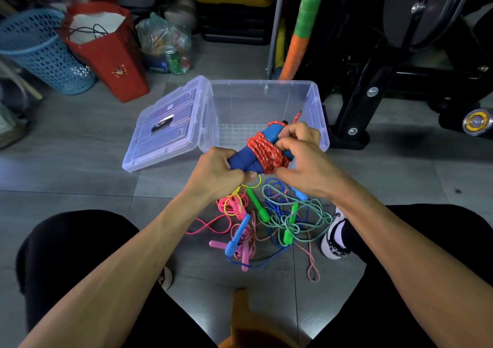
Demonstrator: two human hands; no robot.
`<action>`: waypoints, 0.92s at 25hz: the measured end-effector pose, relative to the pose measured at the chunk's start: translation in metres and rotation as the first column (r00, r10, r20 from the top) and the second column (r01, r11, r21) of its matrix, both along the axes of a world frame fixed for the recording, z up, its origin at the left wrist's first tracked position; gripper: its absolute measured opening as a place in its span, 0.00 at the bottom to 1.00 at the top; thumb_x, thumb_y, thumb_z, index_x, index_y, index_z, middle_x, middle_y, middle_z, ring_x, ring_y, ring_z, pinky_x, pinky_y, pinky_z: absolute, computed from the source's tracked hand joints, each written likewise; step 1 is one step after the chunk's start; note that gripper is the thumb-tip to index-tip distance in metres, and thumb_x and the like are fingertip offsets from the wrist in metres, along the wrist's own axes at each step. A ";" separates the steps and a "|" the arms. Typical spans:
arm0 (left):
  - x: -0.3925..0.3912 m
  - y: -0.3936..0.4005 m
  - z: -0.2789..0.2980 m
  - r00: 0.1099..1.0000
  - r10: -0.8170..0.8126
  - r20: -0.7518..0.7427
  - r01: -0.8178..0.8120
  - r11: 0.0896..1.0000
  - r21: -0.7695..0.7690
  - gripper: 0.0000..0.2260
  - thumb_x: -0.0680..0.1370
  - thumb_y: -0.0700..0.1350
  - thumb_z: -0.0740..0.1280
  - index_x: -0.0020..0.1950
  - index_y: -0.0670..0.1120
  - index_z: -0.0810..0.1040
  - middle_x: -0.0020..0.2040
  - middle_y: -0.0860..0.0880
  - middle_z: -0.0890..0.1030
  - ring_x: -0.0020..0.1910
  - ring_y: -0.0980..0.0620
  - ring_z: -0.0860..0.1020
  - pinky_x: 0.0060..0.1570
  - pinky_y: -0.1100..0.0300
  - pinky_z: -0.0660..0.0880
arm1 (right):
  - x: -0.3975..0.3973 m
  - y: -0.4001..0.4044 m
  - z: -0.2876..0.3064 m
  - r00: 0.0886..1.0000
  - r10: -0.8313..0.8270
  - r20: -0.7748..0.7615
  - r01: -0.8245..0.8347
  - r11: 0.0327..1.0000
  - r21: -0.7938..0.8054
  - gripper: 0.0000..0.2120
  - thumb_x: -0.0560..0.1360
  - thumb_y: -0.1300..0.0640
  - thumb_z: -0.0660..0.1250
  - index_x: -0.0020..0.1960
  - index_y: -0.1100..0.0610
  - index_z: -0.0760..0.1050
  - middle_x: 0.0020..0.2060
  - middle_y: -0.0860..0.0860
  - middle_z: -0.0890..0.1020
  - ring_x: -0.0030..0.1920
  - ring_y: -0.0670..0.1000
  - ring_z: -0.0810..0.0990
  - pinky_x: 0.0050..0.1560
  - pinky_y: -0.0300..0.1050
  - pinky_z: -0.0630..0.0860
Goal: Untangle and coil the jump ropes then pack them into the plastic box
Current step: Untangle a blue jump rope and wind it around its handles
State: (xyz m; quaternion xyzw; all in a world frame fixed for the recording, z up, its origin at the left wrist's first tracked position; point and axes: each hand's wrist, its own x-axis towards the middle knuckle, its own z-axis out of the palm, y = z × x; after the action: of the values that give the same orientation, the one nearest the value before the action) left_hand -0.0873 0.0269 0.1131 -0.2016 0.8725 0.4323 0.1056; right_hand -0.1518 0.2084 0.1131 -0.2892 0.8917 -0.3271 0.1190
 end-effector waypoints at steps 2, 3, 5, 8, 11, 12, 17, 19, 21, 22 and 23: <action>0.000 -0.001 -0.001 1.000 -0.002 0.015 0.001 0.999 0.033 0.11 0.68 0.45 0.76 0.34 0.45 0.75 0.29 0.47 0.75 0.29 0.49 0.73 0.34 0.57 0.71 | 0.001 -0.001 -0.004 0.995 -0.027 -0.095 0.021 0.998 -0.067 0.06 0.71 0.60 0.70 0.43 0.56 0.74 0.54 0.46 0.69 0.58 0.48 0.61 0.59 0.38 0.62; 0.000 -0.002 -0.001 1.000 -0.003 0.029 0.001 0.999 0.054 0.10 0.69 0.45 0.76 0.35 0.45 0.77 0.30 0.46 0.77 0.29 0.49 0.74 0.35 0.56 0.73 | 0.002 -0.002 -0.006 0.987 -0.048 -0.152 0.031 0.993 -0.115 0.05 0.71 0.59 0.71 0.43 0.57 0.75 0.53 0.47 0.72 0.58 0.49 0.63 0.59 0.38 0.63; 0.000 -0.003 -0.001 0.999 -0.006 0.053 0.000 0.995 0.103 0.08 0.70 0.45 0.76 0.40 0.43 0.80 0.34 0.43 0.81 0.32 0.49 0.78 0.40 0.53 0.78 | 0.003 -0.002 -0.008 0.950 -0.095 -0.296 0.040 0.982 -0.186 0.05 0.71 0.58 0.71 0.44 0.59 0.77 0.49 0.48 0.76 0.56 0.50 0.68 0.58 0.36 0.65; 0.000 0.001 -0.001 0.999 0.020 0.043 -0.027 0.985 0.168 0.07 0.71 0.45 0.75 0.45 0.43 0.82 0.41 0.42 0.84 0.35 0.50 0.80 0.45 0.51 0.80 | 0.003 -0.001 -0.008 0.808 -0.171 -0.563 0.085 0.981 -0.175 0.07 0.70 0.58 0.71 0.48 0.59 0.80 0.46 0.52 0.79 0.48 0.54 0.75 0.52 0.45 0.69; -0.001 0.006 0.001 0.999 0.035 0.035 -0.042 0.979 0.201 0.05 0.72 0.44 0.74 0.44 0.44 0.82 0.36 0.46 0.83 0.32 0.53 0.80 0.39 0.56 0.79 | 0.002 -0.003 -0.008 0.693 -0.188 -0.696 0.112 0.982 -0.154 0.08 0.70 0.59 0.71 0.49 0.58 0.81 0.42 0.54 0.79 0.43 0.56 0.75 0.46 0.50 0.69; -0.001 0.008 0.002 0.998 0.042 0.040 -0.050 0.974 0.221 0.05 0.72 0.43 0.74 0.44 0.44 0.82 0.34 0.48 0.83 0.30 0.54 0.79 0.35 0.59 0.78 | 0.001 -0.004 -0.008 0.656 -0.170 -0.735 0.099 0.985 -0.140 0.05 0.71 0.60 0.70 0.47 0.58 0.81 0.40 0.54 0.79 0.41 0.56 0.75 0.43 0.51 0.69; -0.004 0.004 0.006 0.989 0.075 0.125 -0.103 0.967 0.233 0.05 0.73 0.43 0.73 0.43 0.41 0.81 0.33 0.46 0.81 0.29 0.49 0.79 0.33 0.59 0.78 | -0.003 -0.008 -0.009 0.501 -0.015 -0.865 -0.021 0.999 -0.029 0.09 0.76 0.63 0.66 0.37 0.60 0.79 0.33 0.55 0.77 0.33 0.58 0.74 0.37 0.51 0.67; -0.005 -0.001 0.007 0.980 0.115 0.162 -0.153 0.955 0.253 0.06 0.73 0.43 0.73 0.41 0.41 0.79 0.30 0.46 0.81 0.27 0.48 0.79 0.33 0.55 0.80 | -0.001 -0.011 -0.009 0.515 0.032 -0.856 -0.081 0.997 -0.012 0.09 0.76 0.63 0.66 0.38 0.61 0.79 0.32 0.55 0.77 0.33 0.58 0.74 0.35 0.51 0.70; -0.007 -0.008 0.005 0.969 0.181 0.167 -0.221 0.939 0.265 0.08 0.73 0.44 0.73 0.40 0.41 0.78 0.28 0.47 0.81 0.26 0.48 0.80 0.31 0.53 0.82 | 0.004 -0.017 -0.011 0.605 0.052 -0.794 -0.070 0.997 0.012 0.08 0.77 0.61 0.64 0.40 0.61 0.78 0.34 0.56 0.77 0.33 0.58 0.76 0.33 0.50 0.73; -0.007 -0.010 0.002 0.968 0.199 0.153 -0.233 0.940 0.248 0.08 0.73 0.44 0.73 0.41 0.41 0.79 0.31 0.46 0.82 0.27 0.47 0.80 0.31 0.52 0.82 | 0.006 -0.021 -0.011 0.670 0.049 -0.741 -0.026 0.999 0.043 0.08 0.77 0.60 0.63 0.41 0.62 0.77 0.36 0.57 0.77 0.34 0.59 0.76 0.30 0.47 0.71; -0.006 -0.011 -0.002 0.971 0.202 0.129 -0.226 0.951 0.213 0.08 0.73 0.45 0.73 0.41 0.41 0.79 0.33 0.44 0.83 0.28 0.47 0.80 0.31 0.53 0.82 | 0.008 -0.025 -0.012 0.732 0.041 -0.680 0.028 0.995 0.091 0.08 0.77 0.59 0.62 0.42 0.62 0.75 0.37 0.58 0.76 0.34 0.59 0.77 0.28 0.45 0.67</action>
State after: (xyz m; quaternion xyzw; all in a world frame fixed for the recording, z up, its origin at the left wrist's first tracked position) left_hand -0.0937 0.0163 0.1110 -0.3046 0.7838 0.5263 0.1263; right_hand -0.1435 0.1837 0.1011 -0.3860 0.8868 -0.1554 -0.2013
